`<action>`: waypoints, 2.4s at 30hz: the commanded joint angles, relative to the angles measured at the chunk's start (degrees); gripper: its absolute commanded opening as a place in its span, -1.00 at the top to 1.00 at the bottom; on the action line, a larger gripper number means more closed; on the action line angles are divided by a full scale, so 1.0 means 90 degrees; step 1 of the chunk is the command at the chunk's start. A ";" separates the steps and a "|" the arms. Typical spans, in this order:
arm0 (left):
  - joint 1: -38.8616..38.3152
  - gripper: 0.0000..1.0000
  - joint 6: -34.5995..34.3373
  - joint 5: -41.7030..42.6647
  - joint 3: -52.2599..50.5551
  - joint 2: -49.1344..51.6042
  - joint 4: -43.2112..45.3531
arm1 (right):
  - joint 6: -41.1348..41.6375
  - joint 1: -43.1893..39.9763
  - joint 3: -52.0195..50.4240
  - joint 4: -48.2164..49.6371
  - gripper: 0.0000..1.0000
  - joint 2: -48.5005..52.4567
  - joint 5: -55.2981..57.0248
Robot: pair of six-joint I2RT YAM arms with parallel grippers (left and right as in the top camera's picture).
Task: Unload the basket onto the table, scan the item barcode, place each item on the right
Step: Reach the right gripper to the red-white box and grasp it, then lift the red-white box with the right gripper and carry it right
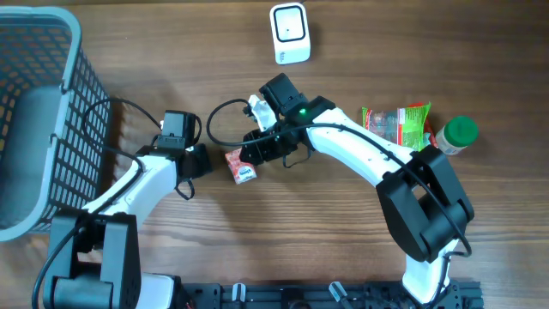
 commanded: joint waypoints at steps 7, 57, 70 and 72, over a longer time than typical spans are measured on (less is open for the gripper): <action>-0.0027 0.83 0.0131 -0.0267 -0.0029 0.0049 0.0066 | 0.0005 0.0104 -0.0214 0.0192 0.06 0.0075 0.0194; -0.0027 0.03 0.0083 -0.0262 -0.0029 0.0049 -0.0007 | 0.1003 0.0233 -0.1829 0.2807 0.75 0.0073 0.0172; -0.0027 -1.00 0.0083 -0.0265 -0.0027 -0.0012 0.0121 | -0.0109 -0.2052 -0.1746 0.1756 0.91 -0.1991 -0.3993; -0.0027 -1.00 0.0080 -0.0265 -0.0029 -0.0012 0.0172 | -0.0410 -0.2336 -0.1746 0.1212 0.91 -0.2458 -0.4056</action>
